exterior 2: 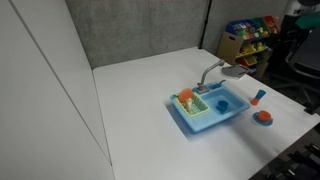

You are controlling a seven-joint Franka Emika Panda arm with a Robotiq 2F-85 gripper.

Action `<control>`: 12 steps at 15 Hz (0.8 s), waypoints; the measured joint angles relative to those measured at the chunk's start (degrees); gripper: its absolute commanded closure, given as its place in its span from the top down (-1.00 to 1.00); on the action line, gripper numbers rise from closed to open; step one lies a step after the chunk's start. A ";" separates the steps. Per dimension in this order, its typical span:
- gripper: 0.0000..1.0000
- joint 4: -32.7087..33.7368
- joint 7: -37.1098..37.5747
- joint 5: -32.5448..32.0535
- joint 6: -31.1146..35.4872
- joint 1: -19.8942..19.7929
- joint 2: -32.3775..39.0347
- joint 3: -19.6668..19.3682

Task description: Pick up the blue cup on the counter top of the sink and move it to the right on top of the upside down laying orange cup on the worktop

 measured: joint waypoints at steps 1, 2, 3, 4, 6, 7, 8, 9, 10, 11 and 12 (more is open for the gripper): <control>1.00 -0.02 0.00 -0.03 -1.35 0.14 -1.49 0.55; 1.00 -0.03 0.00 -0.03 -2.62 0.29 -2.79 1.16; 1.00 -0.03 0.00 -0.03 -3.99 0.45 -4.00 1.89; 1.00 -0.04 0.00 0.01 -5.32 0.60 -4.96 2.59; 1.00 -0.03 -0.43 0.60 -8.04 1.04 -6.49 3.84; 1.00 -0.03 -1.43 1.22 -9.37 1.22 -7.12 4.35; 1.00 -0.03 -2.48 1.82 -10.54 1.29 -7.75 4.82; 1.00 -0.01 -3.74 2.52 -11.71 1.34 -8.33 5.20; 1.00 0.02 -5.27 3.32 -12.92 1.44 -8.99 5.51; 1.00 0.05 -6.79 4.03 -14.03 1.50 -9.62 5.80; 1.00 0.05 -8.50 4.87 -14.93 1.58 -10.27 6.08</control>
